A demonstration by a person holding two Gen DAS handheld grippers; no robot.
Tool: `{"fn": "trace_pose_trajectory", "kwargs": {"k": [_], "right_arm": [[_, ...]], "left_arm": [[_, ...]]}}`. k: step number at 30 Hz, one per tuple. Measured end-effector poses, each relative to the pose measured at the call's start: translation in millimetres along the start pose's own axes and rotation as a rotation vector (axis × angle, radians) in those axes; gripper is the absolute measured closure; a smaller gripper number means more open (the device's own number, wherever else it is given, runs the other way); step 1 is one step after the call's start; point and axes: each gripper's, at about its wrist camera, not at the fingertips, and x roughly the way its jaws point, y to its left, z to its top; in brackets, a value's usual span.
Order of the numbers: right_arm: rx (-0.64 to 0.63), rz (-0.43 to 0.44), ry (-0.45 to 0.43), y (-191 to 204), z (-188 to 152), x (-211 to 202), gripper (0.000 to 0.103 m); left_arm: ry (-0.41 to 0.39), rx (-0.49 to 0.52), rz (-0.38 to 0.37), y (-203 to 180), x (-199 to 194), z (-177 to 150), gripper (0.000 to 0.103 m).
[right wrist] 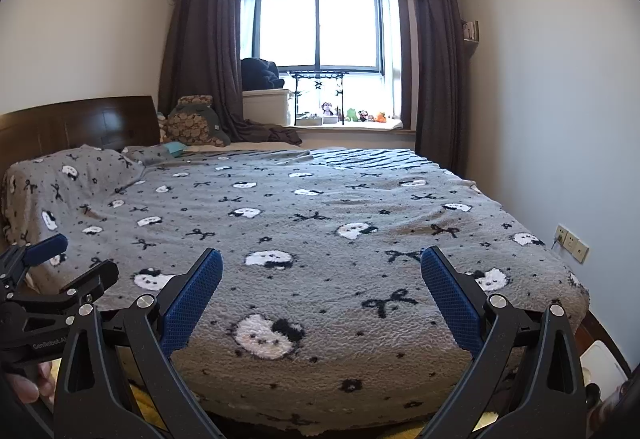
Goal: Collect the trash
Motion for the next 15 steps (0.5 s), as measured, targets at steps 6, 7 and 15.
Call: {"fn": "trace_pose_trajectory", "kwargs": {"k": [6,7,15], "right_arm": [[0.000,0.000,0.003,-0.5,-1.2,-1.3,0.003],[0.000,-0.002,0.005,-0.6,-1.8,-0.7,0.003],[-0.008,0.004,0.022,2.5,-3.2,2.4,0.003]], "left_arm": [[0.001,0.002,0.001,-0.8,-0.3,0.4,0.008],[0.001,0.003,0.002,-0.9,-0.3,0.5,0.008],[0.001,-0.001,0.003,0.4,-0.4,1.6,0.008]]}}
